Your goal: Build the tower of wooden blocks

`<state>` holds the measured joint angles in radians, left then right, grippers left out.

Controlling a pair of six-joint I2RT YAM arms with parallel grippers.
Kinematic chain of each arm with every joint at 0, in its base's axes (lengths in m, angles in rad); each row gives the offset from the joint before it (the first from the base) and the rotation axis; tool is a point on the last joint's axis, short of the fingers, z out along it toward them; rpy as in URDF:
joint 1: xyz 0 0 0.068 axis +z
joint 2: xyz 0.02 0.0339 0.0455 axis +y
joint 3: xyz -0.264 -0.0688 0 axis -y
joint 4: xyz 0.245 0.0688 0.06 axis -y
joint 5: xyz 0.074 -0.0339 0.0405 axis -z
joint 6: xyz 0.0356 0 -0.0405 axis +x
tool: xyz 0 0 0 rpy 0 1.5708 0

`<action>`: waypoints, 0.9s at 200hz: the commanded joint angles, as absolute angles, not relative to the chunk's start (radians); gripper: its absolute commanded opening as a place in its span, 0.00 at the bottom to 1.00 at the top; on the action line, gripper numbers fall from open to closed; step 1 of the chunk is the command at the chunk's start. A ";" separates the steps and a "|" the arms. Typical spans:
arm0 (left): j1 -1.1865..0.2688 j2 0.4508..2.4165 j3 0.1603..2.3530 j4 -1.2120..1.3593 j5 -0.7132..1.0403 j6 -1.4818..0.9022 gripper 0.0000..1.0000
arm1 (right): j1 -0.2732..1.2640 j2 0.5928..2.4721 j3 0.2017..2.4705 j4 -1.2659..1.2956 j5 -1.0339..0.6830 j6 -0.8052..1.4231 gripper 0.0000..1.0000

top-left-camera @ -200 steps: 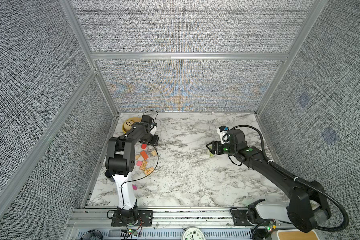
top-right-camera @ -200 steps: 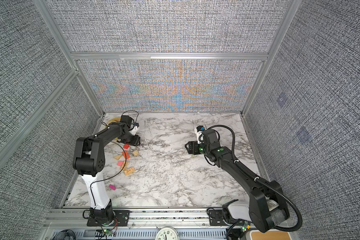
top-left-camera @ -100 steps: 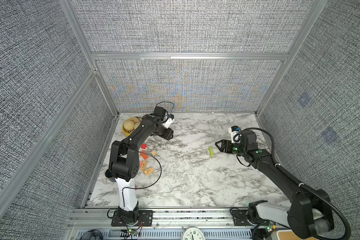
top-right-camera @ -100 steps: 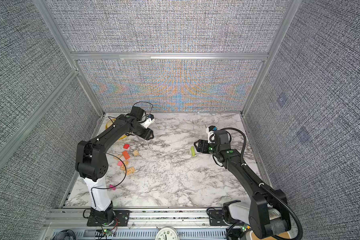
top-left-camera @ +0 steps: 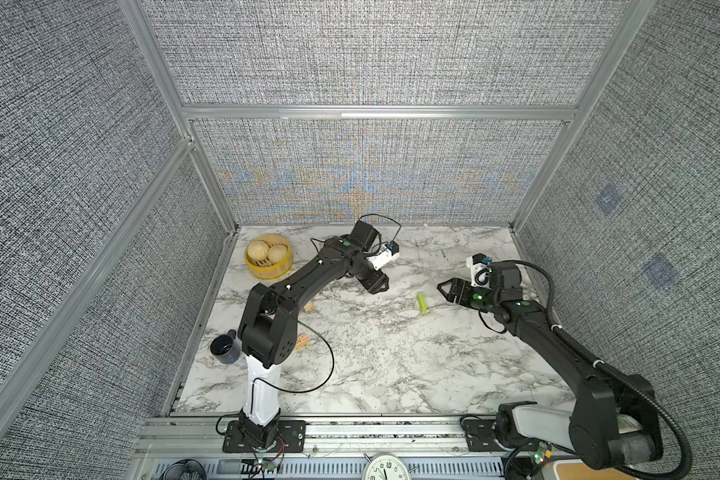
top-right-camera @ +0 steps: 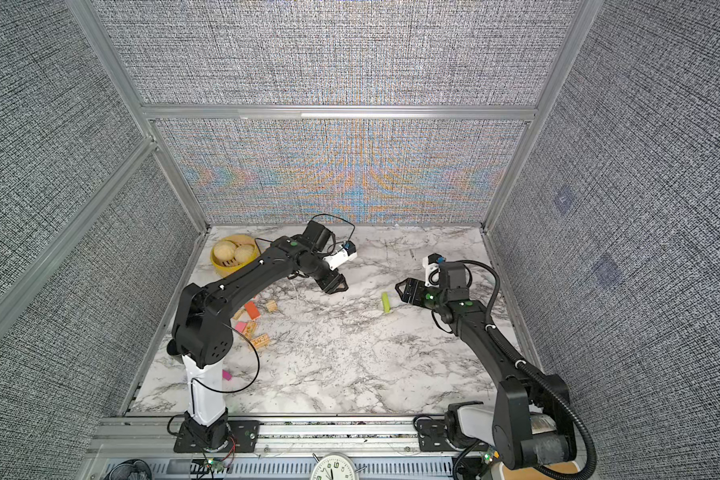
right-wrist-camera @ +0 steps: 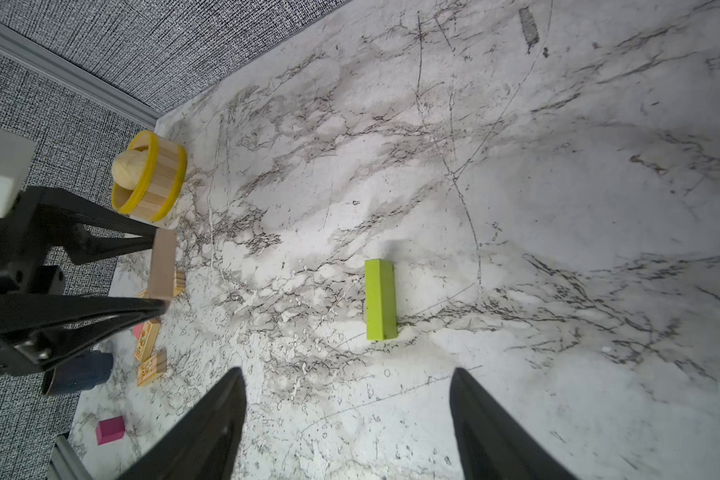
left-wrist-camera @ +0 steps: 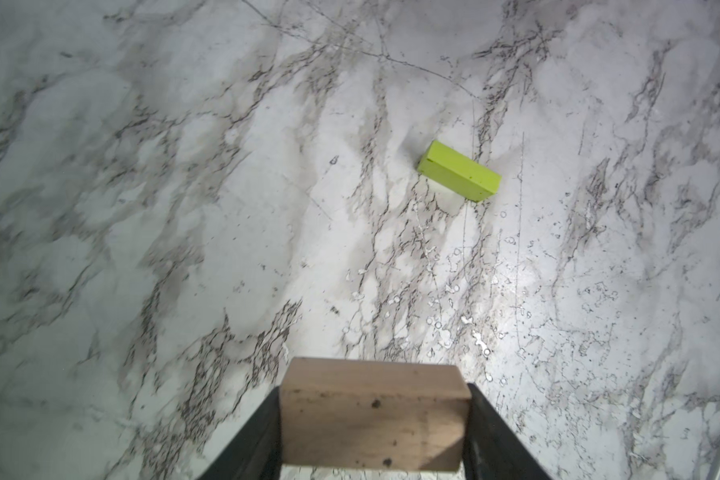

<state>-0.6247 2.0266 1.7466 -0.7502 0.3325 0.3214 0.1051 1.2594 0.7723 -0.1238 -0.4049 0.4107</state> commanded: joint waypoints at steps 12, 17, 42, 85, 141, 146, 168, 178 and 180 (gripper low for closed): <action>-0.654 2.098 1.802 -0.780 0.361 0.416 0.48 | 0.076 1.284 0.761 -0.079 -0.438 0.432 0.78; -0.661 2.108 1.808 -0.780 0.359 0.429 0.48 | 0.072 1.290 0.759 -0.075 -0.443 0.434 0.78; -0.695 2.163 1.854 -0.788 0.351 0.477 0.48 | 0.058 1.323 0.759 -0.067 -0.462 0.436 0.78; -0.731 2.285 1.975 -0.833 0.353 0.547 0.48 | 0.049 1.362 0.751 -0.051 -0.449 0.427 0.78; -0.755 2.423 2.124 -0.897 0.362 0.603 0.48 | 0.048 1.414 0.760 -0.037 -0.440 0.427 0.78; -0.755 2.431 2.131 -0.898 0.364 0.606 0.48 | 0.047 1.414 0.762 -0.036 -0.439 0.427 0.78; -0.760 2.454 2.155 -0.911 0.363 0.616 0.48 | 0.044 1.419 0.761 -0.040 -0.429 0.426 0.78; -0.763 2.454 2.153 -0.910 0.367 0.618 0.48 | 0.042 1.422 0.761 -0.038 -0.427 0.425 0.78; -0.763 2.453 2.152 -0.909 0.368 0.618 0.48 | 0.042 1.423 0.762 -0.038 -0.427 0.425 0.78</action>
<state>-0.7570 2.4466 2.1429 -0.8860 0.3466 0.5934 0.0456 1.4181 0.7528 -0.0540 -0.4442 0.4305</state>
